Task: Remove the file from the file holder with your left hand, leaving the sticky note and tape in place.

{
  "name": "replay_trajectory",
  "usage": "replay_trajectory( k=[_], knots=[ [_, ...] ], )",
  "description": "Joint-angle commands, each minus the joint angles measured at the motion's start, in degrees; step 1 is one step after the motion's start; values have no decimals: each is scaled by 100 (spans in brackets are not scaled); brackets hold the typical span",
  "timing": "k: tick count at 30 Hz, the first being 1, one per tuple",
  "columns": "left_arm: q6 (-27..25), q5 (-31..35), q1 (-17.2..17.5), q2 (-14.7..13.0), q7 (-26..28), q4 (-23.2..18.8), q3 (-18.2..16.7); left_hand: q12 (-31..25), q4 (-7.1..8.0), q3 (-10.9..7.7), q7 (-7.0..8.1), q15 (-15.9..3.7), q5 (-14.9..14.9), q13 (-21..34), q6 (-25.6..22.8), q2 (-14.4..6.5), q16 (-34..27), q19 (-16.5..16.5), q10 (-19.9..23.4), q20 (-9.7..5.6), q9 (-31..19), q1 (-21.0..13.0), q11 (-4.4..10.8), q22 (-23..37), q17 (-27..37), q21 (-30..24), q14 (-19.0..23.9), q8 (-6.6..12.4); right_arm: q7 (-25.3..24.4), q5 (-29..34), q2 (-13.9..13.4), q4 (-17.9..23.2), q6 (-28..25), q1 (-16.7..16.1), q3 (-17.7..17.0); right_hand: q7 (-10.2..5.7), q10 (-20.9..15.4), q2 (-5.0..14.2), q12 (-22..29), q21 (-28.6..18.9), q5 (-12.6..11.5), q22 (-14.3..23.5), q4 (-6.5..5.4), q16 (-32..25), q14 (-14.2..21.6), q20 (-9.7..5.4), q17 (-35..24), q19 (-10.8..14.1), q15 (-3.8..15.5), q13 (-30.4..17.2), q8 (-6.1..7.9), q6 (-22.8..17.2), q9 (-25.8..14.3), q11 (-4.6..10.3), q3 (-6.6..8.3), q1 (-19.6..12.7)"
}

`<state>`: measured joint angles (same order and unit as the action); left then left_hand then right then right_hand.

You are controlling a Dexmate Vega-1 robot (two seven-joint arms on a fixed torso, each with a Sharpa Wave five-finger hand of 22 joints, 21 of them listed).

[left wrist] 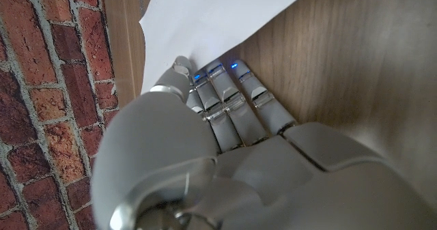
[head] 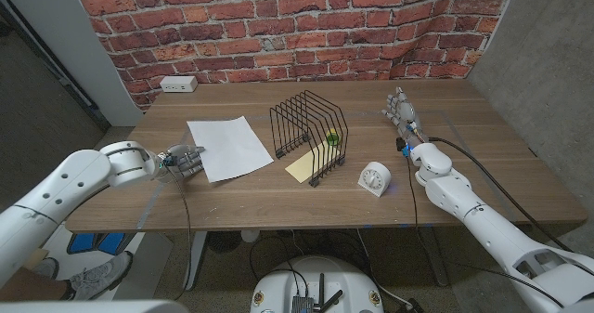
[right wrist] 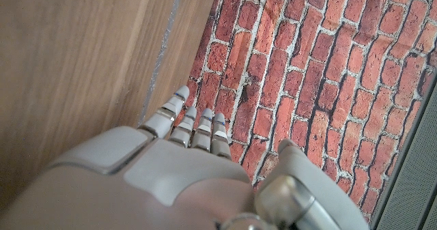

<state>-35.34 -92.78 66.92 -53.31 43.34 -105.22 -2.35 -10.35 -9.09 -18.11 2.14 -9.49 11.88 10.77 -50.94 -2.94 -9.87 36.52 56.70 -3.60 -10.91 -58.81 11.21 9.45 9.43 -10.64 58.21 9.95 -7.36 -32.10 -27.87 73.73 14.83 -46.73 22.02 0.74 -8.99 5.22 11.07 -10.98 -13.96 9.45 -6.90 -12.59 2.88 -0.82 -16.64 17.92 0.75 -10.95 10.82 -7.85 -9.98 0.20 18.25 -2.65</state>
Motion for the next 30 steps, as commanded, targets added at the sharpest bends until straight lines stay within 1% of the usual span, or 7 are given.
replay_trajectory(
  k=[1,4,6,13,18,21,30],
  knots=[
    [255,-37,463,-20,-160,-309,-343,41,9,-11,-114,-319,-10,-4,396,162,29,25,-454,-721,14,275,-179,14,0,-23,-217,-32,45,-37,-43,67,30,-71,-29,9,-14,143,2,5,26,21,9,-28,-11,13,-13,44,7,8,10,-45,-23,0,47,13],
    [324,-11,572,2,-200,-383,-428,47,1,28,-150,-275,-32,-16,632,339,49,-3,-745,-671,27,443,-266,16,-15,-9,-395,-15,65,-43,-48,70,39,-78,-29,6,-14,147,2,5,27,21,13,-30,-12,15,-15,44,10,8,9,-43,-23,2,49,11],
    [386,-5,652,41,-184,-449,-495,47,6,65,-236,-209,-45,-24,781,463,44,16,-939,-659,33,566,-399,19,-24,-16,-537,-19,74,-44,-53,74,41,-82,-29,7,-18,145,3,5,28,21,13,-31,-12,14,-15,44,7,7,8,-42,-23,10,48,11],
    [582,73,837,178,-241,-600,-668,48,8,69,-479,16,-48,-42,1215,591,49,-39,-1339,-567,49,717,-732,23,-28,0,-832,-30,87,-47,-70,100,45,-99,-34,5,-17,149,3,7,31,21,16,-30,-12,22,-14,43,10,7,8,-40,-24,7,53,8],
    [705,151,963,258,-241,-756,-826,51,15,69,-499,52,-50,-45,1240,604,38,-38,-1414,-552,51,749,-770,23,-27,-3,-862,-14,94,-52,-74,110,52,-106,-38,4,-11,147,1,9,34,21,15,-32,-11,30,-16,38,6,7,8,-43,-24,6,52,13],
    [741,180,1011,287,-138,-866,-912,48,17,63,-525,101,-51,-48,1261,614,33,-57,-1494,-524,53,778,-908,23,-27,-1,-917,3,103,-53,-75,109,59,-107,-38,2,-16,149,3,10,35,21,17,-33,-13,31,-17,37,12,7,8,-43,-24,7,53,11],
    [736,279,1085,301,49,-1085,-1100,44,26,49,-596,278,-54,-53,1433,632,35,-156,-1688,-442,58,857,-1045,23,-24,19,-1091,-2,130,-64,-74,88,71,-101,-40,4,-20,148,5,10,39,22,21,-35,-13,32,-19,36,10,7,9,-44,-24,11,53,11]
  ],
)
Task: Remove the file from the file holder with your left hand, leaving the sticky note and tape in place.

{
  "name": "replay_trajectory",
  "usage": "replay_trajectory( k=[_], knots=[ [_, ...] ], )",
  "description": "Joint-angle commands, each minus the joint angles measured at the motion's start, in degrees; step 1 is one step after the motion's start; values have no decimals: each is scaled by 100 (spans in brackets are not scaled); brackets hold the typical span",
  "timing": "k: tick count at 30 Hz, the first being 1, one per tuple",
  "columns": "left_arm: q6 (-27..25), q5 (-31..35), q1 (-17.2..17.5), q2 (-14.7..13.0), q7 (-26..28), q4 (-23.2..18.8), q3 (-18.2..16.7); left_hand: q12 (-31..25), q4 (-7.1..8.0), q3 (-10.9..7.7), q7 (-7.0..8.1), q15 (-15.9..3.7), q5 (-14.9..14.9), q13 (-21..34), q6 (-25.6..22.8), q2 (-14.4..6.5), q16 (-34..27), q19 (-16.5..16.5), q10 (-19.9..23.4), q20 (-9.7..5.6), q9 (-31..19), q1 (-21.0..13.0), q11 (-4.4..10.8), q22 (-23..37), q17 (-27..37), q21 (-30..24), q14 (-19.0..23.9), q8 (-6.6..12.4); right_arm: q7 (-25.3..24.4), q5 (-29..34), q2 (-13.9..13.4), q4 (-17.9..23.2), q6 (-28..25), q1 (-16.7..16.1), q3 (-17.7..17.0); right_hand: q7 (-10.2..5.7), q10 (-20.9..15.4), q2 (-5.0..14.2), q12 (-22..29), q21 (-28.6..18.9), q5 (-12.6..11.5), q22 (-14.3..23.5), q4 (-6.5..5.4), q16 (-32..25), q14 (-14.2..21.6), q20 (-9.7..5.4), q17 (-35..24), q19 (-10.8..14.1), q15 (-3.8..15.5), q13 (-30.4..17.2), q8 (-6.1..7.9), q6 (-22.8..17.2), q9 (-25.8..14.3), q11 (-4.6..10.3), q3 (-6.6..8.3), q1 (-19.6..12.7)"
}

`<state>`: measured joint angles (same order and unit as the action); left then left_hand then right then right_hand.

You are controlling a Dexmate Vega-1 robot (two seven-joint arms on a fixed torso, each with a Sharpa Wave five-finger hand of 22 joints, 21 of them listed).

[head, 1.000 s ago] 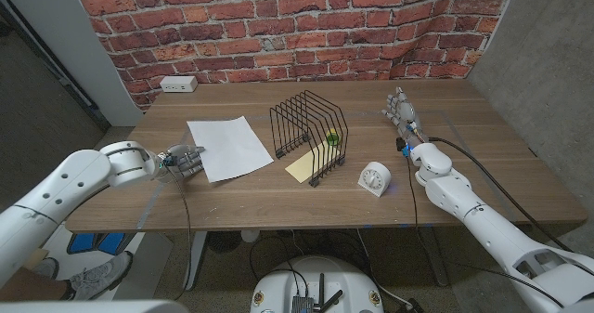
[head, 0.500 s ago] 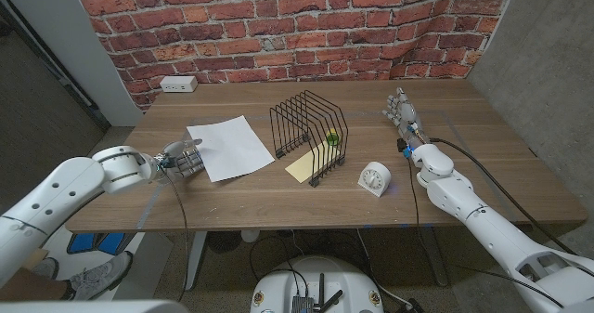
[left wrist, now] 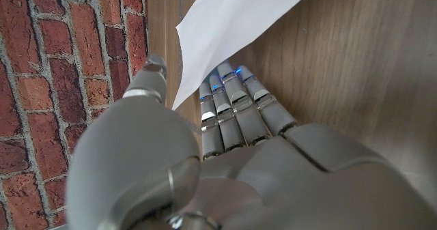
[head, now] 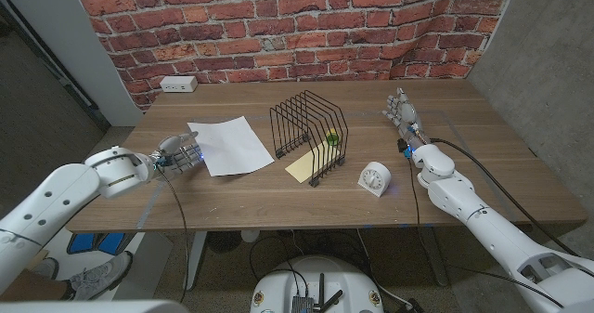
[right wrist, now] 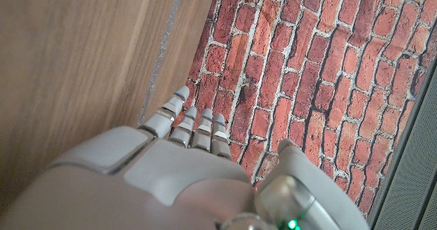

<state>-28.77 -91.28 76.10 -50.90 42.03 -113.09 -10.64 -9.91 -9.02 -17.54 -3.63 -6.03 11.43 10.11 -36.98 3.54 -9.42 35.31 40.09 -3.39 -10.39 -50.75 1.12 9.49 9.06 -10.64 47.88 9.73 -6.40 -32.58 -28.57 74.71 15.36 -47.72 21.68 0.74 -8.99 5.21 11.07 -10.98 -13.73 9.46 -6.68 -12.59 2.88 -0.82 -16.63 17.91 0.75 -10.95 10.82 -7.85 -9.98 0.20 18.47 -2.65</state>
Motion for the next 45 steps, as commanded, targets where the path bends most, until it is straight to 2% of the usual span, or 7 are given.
replay_trajectory(
  k=[1,16,21,30,32,38,45],
  knots=[
    [81,135,177,69,181,-318,-293,-4,21,-10,-23,-65,-9,13,37,-19,-14,-36,-26,-461,5,54,-36,20,13,19,-54,22,36,-17,-1,-15,21,1,-7,6,-20,148,4,11,16,22,-1,-35,-13,35,-20,35,7,7,9,-45,-24,8,32,11],
    [143,229,205,217,387,-533,-395,-17,22,-51,-53,16,-3,12,55,-62,-19,-96,-98,-408,7,75,-83,20,15,22,-151,43,129,-25,41,-165,74,96,13,0,-14,147,2,12,22,22,1,-37,-15,40,-24,34,4,7,8,-43,-24,5,31,15],
    [227,408,199,252,129,-527,-392,2,33,-73,9,70,-6,11,140,-83,10,-241,-275,-361,7,132,-69,20,18,46,-407,35,168,-28,55,-218,90,135,23,-2,-9,147,0,12,24,22,5,-39,-14,45,-25,33,2,7,8,-43,-24,8,31,13],
    [488,947,7,313,-595,-403,-167,4,80,-149,73,168,-28,11,440,-264,7,-803,-782,-345,4,325,-12,17,25,89,-1070,23,158,-31,44,-200,102,115,12,-3,-18,151,4,12,27,22,9,-40,-18,47,-28,33,11,7,8,-45,-24,10,34,12],
    [495,1058,-52,295,-570,-418,-108,-3,76,-163,96,159,-29,12,458,-285,-1,-840,-813,-353,3,335,48,17,24,82,-1103,29,139,-32,34,-172,103,90,2,-3,-19,148,4,12,29,22,9,-41,-19,43,-29,34,21,7,8,-45,-24,7,31,14],
    [573,1378,-146,259,-850,-382,5,10,96,-199,132,150,-38,13,532,-373,4,-958,-1009,-341,2,413,40,16,28,67,-1310,38,89,-39,3,-81,83,13,-19,-4,-17,150,4,13,30,22,9,-40,-19,43,-28,32,12,7,8,-46,-24,9,35,14],
    [819,1828,-204,273,-1392,-271,123,-10,151,-227,305,241,-71,12,731,-516,17,-1222,-1290,-351,2,636,113,14,32,65,-1725,37,83,-36,9,-78,105,-3,-21,-2,-18,143,4,13,33,22,13,-40,-17,47,-27,32,5,7,8,-45,-24,6,34,14]
  ],
)
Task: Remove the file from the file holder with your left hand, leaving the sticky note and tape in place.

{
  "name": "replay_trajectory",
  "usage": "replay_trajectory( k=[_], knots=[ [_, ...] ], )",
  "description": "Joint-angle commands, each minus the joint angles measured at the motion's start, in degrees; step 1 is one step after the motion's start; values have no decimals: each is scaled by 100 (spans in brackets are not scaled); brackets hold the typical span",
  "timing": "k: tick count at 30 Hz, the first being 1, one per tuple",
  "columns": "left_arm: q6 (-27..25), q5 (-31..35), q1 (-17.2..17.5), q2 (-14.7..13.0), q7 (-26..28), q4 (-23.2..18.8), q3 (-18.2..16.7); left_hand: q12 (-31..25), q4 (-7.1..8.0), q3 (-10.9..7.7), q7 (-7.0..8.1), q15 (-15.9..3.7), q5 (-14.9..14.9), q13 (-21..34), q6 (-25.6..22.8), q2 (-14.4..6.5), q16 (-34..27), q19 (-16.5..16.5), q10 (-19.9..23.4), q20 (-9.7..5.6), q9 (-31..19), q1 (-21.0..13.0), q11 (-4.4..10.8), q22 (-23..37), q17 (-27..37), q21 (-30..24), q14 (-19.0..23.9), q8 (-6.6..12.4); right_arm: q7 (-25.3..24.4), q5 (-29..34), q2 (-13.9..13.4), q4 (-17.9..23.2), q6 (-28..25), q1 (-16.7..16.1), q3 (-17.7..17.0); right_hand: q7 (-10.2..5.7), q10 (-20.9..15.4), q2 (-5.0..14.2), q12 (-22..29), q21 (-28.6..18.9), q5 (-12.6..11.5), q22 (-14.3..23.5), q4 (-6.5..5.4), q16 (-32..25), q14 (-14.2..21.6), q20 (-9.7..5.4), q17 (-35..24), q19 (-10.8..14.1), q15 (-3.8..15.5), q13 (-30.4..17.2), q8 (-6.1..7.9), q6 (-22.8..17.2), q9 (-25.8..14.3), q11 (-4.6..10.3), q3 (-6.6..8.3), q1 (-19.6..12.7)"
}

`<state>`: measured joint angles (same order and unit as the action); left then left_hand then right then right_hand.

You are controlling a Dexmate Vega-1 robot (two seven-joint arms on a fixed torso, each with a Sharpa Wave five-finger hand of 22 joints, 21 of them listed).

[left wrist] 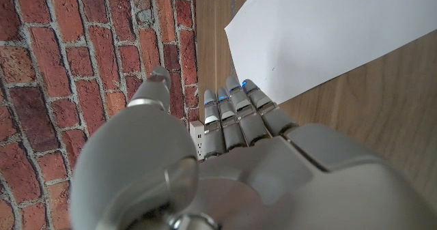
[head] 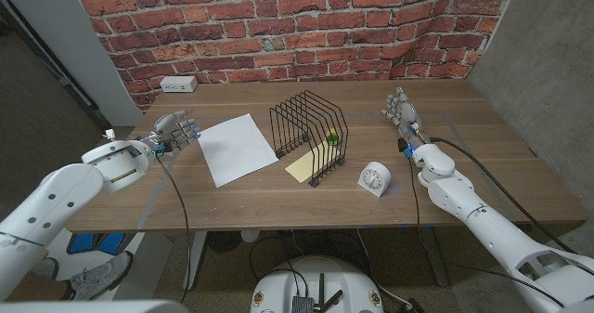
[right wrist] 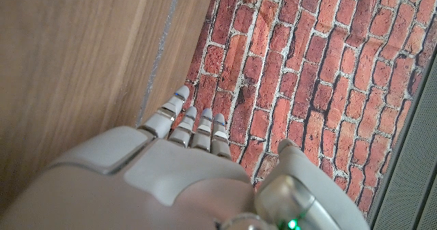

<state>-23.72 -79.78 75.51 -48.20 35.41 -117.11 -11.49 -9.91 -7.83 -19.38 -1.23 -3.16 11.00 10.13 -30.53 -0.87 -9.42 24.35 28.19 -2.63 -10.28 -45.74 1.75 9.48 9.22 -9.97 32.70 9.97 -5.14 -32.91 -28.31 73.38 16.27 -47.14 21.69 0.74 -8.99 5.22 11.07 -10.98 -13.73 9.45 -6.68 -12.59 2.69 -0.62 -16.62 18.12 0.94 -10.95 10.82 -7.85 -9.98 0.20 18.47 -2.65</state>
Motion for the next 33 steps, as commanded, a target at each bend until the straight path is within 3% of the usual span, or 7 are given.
replay_trajectory(
  k=[1,9,13,17,21,27,33],
  knots=[
    [352,756,-153,-4,-822,155,228,-11,36,-43,93,-35,-34,9,102,-86,15,-171,-134,-426,-8,170,80,14,14,1,-264,15,-41,0,-14,48,20,-57,-20,-2,-19,147,4,13,32,22,16,-39,2,25,-27,11,-14,7,8,-45,-24,7,38,9],
    [723,1328,-272,30,-1395,351,431,-1,21,-51,198,0,-58,3,360,-157,14,-502,-452,-422,-3,374,124,10,10,2,-661,-9,-47,31,11,25,49,-24,-4,-4,-14,150,2,14,36,22,12,-40,-1,18,-30,8,-11,7,8,-45,-24,3,38,17],
    [1212,1721,-368,207,-1820,569,641,14,-3,-34,314,31,-77,-2,542,-168,14,-690,-769,-481,0,504,122,12,12,1,-984,-2,-67,54,4,56,51,-25,-2,-1,-15,149,3,14,36,22,12,-40,0,10,-29,7,-11,7,7,-43,-24,6,39,18],
    [1434,2100,-484,179,-2055,719,832,6,-20,-17,386,-1,-87,-4,784,-182,19,-855,-971,-533,4,596,183,15,11,1,-1247,-34,-88,70,-5,85,52,-33,-4,-2,-14,147,3,14,37,22,11,-40,0,-2,-28,6,-13,7,7,-44,-23,8,39,20],
    [1520,2333,-608,74,-2360,874,979,6,10,9,425,14,-101,-5,944,-218,12,-929,-1143,-533,6,725,195,17,20,-17,-1439,-32,-113,84,-13,116,49,-43,-9,-1,-14,146,3,14,38,22,10,-39,1,-6,-27,7,-14,7,8,-47,-23,6,40,21],
    [1947,2655,-796,166,-2772,1154,1197,6,26,40,465,30,-112,-9,1123,-248,21,-1086,-1371,-520,11,880,214,19,22,-9,-1734,-24,-127,120,-24,143,43,-30,1,-5,-8,144,1,16,39,22,10,-34,-7,-7,-25,1,-6,7,6,-43,-23,7,43,21],
    [2055,2832,-1042,163,-3022,1352,1412,14,14,73,548,62,-114,-13,1358,-297,5,-1287,-1738,-452,17,1028,186,19,21,-12,-2084,-25,-142,132,-33,193,20,-53,11,0,-10,140,2,17,41,22,7,-35,-4,-15,-26,-2,-21,7,6,-43,-23,6,41,27]
  ],
)
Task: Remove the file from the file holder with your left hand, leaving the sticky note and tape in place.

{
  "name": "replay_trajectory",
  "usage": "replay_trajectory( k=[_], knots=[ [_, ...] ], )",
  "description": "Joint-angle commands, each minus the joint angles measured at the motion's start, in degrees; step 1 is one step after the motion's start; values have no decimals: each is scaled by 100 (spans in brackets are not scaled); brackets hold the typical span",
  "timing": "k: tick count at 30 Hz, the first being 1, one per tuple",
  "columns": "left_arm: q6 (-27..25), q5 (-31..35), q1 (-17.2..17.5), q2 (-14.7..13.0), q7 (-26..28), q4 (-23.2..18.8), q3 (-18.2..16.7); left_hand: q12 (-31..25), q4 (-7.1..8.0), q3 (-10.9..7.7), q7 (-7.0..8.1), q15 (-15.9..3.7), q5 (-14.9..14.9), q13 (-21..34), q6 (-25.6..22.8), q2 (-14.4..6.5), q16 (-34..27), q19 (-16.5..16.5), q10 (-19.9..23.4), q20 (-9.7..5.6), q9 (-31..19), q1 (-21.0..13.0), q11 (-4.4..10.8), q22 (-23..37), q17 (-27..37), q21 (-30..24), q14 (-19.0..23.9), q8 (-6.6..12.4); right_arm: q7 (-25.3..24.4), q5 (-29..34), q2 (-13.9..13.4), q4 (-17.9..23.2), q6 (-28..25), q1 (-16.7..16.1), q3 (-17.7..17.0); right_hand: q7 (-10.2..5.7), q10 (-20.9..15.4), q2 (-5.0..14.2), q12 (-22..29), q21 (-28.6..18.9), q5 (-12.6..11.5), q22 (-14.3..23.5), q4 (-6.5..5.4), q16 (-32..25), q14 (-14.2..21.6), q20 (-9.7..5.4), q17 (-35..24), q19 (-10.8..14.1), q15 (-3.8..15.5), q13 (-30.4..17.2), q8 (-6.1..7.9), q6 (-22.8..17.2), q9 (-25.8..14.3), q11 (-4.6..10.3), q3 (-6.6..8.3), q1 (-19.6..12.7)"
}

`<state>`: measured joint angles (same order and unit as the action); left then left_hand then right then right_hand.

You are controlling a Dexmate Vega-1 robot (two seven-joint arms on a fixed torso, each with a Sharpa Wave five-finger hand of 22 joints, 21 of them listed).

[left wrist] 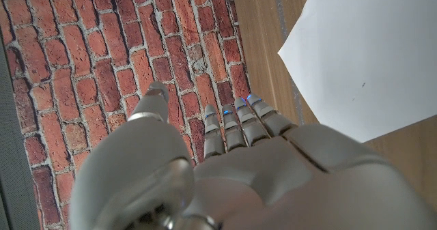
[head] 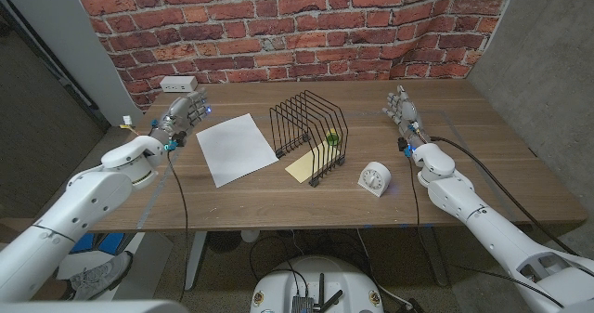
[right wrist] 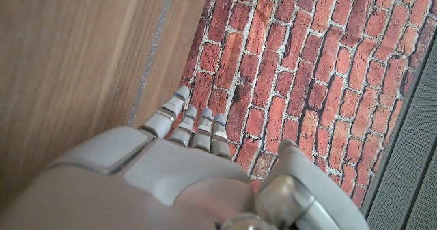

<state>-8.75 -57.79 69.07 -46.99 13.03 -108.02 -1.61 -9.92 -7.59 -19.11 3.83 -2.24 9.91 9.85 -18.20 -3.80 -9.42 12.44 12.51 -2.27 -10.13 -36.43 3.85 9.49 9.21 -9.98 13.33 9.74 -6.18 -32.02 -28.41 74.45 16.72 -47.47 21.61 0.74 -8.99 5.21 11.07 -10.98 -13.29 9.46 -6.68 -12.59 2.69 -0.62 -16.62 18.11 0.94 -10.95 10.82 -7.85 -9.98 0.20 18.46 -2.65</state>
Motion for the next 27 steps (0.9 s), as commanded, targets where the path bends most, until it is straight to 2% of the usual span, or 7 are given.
replay_trajectory(
  k=[1,6,15,17,20,25,27],
  knots=[
    [614,690,-443,47,-837,492,472,6,-13,62,60,-24,-7,14,198,-1,10,-143,-225,-482,4,137,-25,18,21,-11,-231,-6,-38,47,-24,90,-18,-24,20,-1,-10,138,2,17,-2,21,8,-34,-5,-14,-25,-2,-22,7,6,-42,-23,5,41,27],
    [795,1157,-627,25,-768,619,709,-8,-10,117,87,19,-8,12,412,7,7,-350,-407,-468,8,284,-6,17,22,3,-448,-11,-44,91,-55,127,-3,-34,24,2,-5,137,0,17,-1,21,9,-35,-8,-14,-27,-3,-14,7,6,-44,-23,6,40,28],
    [1090,1709,-883,130,-734,971,1086,-22,18,214,308,83,0,11,874,21,-13,-575,-714,-468,14,575,-12,17,27,-20,-737,-33,-80,157,-122,242,10,-89,13,-5,4,130,-3,21,2,21,9,-29,-19,-25,-25,-14,-14,7,-1,-25,-22,-5,39,32],
    [1250,1774,-926,186,-832,1107,1151,-11,27,229,342,112,10,11,1177,-12,-3,-668,-874,-474,16,681,-56,17,28,-20,-888,-44,-75,163,-134,257,-11,-92,19,-11,4,130,-3,22,2,21,9,-29,-17,-27,-24,-18,-20,7,-4,-17,-22,-5,40,32],
    [1423,1897,-996,222,-950,1266,1251,-10,46,260,322,133,16,14,1502,-45,4,-872,-1101,-491,20,852,-195,18,32,-3,-1151,-35,-25,158,-114,200,33,-76,31,-15,5,126,-3,22,3,21,8,-32,-8,-27,-24,-21,-21,7,-5,-14,-22,-3,38,35],
    [1576,2141,-1132,243,-994,1468,1398,-7,68,293,287,130,23,13,1789,-73,-2,-1040,-1339,-520,23,1029,-181,18,36,-5,-1372,-27,-17,172,-87,148,55,-50,45,-14,-1,120,0,22,4,20,10,-31,-5,-28,-21,-21,-24,7,-2,-18,-22,-7,39,35],
    [1593,2189,-1193,260,-1013,1548,1448,-18,133,324,268,143,24,14,1861,-107,-11,-1117,-1392,-527,23,1175,-178,19,54,-3,-1460,-17,10,147,-76,125,54,-39,43,-41,11,113,-4,24,6,20,9,-29,-10,-25,-20,-29,-30,8,-2,-19,-21,-15,35,39]
  ],
)
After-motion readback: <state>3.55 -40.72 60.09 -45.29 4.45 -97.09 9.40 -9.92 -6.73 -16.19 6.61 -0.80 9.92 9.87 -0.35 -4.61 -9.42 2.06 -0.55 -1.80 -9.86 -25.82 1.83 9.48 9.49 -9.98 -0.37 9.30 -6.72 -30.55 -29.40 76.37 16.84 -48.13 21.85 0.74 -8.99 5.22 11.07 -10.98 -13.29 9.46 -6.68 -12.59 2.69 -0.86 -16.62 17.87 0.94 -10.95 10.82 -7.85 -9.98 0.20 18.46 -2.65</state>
